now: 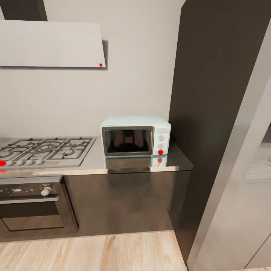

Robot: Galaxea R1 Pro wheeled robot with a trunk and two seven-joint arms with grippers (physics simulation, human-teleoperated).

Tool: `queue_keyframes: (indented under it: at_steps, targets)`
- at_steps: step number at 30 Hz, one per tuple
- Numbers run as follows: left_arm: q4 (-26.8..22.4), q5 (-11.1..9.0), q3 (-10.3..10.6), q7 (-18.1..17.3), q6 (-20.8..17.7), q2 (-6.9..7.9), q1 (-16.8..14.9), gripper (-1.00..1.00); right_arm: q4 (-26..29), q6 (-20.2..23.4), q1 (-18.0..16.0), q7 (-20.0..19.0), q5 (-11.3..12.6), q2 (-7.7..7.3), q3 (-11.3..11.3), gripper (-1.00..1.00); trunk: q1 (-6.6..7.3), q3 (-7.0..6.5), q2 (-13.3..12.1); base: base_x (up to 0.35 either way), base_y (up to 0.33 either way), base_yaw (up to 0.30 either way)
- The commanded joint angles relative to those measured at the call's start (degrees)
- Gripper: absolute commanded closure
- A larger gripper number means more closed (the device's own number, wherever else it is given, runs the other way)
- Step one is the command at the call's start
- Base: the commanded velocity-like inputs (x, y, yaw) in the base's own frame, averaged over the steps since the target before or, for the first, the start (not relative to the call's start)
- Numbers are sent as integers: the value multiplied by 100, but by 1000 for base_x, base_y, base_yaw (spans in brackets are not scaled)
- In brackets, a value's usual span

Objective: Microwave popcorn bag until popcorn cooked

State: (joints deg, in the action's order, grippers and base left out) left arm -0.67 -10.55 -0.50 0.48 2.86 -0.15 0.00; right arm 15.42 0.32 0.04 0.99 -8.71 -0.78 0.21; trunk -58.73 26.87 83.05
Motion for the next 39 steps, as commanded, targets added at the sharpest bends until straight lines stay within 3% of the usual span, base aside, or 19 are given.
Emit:
queue_keyframes:
  at_steps: [1,6,8,9,10,11,12,13,14,15,16,21,25,39]
  targets:
    - [-3,-29,-2,5,13,-1,0,-100,527,408,5,17,-231,17,-7,-100,0,6,3,0,0,0]
    - [-3,-35,-4,5,13,6,0,-100,3061,2391,-14,-21,-402,102,19,-100,0,6,3,0,0,0]
    - [-3,-35,-3,5,13,7,0,-100,3765,3179,-257,-22,-497,225,200,-100,0,6,3,0,0,0]
    - [-3,-33,-3,5,13,7,0,-100,3996,3581,-536,-27,-531,273,259,-100,0,6,3,0,0,0]
    - [-3,-28,-2,5,13,7,0,-100,4316,4084,-1023,-41,-542,336,319,-100,0,6,3,0,0,0]
    - [-3,-27,-2,5,13,7,0,-100,4576,4223,-1245,-39,-554,479,346,-100,0,6,3,0,0,0]
    - [-3,-30,-2,5,13,2,0,-100,5058,4412,-1454,-6,-587,743,359,-100,0,6,3,0,0,0]
    - [-3,-32,-2,5,13,0,0,-100,5435,4645,-1591,4,-614,873,362,-100,0,6,3,0,0,0]
    - [-3,-34,-2,5,13,-1,0,-100,6014,5080,-1834,13,-627,1037,379,-100,0,6,3,0,0,0]
    - [-3,-34,-2,5,13,-2,0,-100,6452,5457,-2451,31,-638,1078,446,-100,0,6,3,0,0,0]
    - [-3,-34,-2,5,13,3,0,-100,6538,5530,-3163,46,-639,1078,455,-100,0,6,3,0,0,0]
    - [-3,-31,-10,5,13,7,0,-100,6699,5354,-4269,291,-580,1078,454,-100,0,6,3,0,0,0]
    - [-3,18,17,-1,13,-7,0,-100,6985,5255,-4395,351,-546,1078,463,-100,0,6,3,0,0,0]
    - [-3,-16,2,-50,5,28,0,-100,6953,5200,-4399,379,-386,1078,480,-100,0,6,3,12,18,0]
